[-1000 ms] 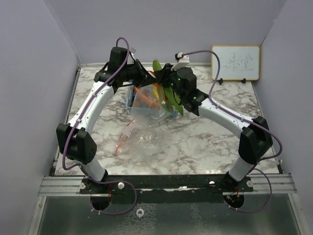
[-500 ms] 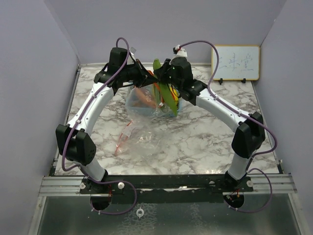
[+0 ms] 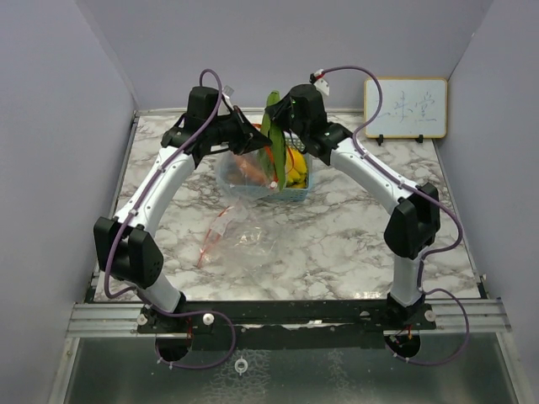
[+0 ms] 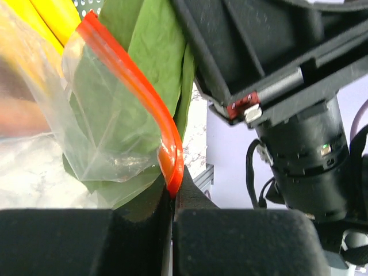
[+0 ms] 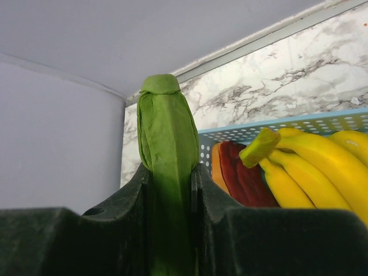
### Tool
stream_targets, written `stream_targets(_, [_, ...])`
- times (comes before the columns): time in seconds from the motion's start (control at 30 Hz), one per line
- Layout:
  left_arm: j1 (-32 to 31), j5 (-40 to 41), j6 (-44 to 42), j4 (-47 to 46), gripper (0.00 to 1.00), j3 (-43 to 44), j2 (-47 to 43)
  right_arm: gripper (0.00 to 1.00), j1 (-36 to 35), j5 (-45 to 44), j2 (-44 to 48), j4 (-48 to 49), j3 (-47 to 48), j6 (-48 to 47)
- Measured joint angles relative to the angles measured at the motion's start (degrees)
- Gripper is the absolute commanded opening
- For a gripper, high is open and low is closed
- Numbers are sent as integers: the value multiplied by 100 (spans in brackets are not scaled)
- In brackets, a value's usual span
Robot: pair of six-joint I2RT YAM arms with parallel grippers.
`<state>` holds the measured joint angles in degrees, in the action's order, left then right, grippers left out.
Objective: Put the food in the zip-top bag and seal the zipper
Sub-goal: Place the fake vegetable in the zipper food storage bag.
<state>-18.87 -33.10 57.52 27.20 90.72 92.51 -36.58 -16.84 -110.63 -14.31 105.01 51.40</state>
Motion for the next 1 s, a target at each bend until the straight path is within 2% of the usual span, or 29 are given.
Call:
stream_targets(0.37, [0, -4, 2, 76, 0, -68, -116, 2, 55, -656, -59, -15, -94, 809])
stream_targets(0.53, [0, -11, 4, 146, 0, 37, -109, 2, -179, -1204, 39, 516, -968, 649])
stream_targets(0.7, [0, -15, 4, 181, 0, 225, -11, 2, -485, -1633, 59, 1119, -1440, 210])
stream_targets(0.83, [0, -35, 4, 181, 0, 319, 98, 2, -551, -1716, 216, 1484, -1661, 83])
stream_targets(1.0, [2, -118, 24, 168, 0, 330, 192, 2, -468, -1613, 713, 1558, -1967, 365])
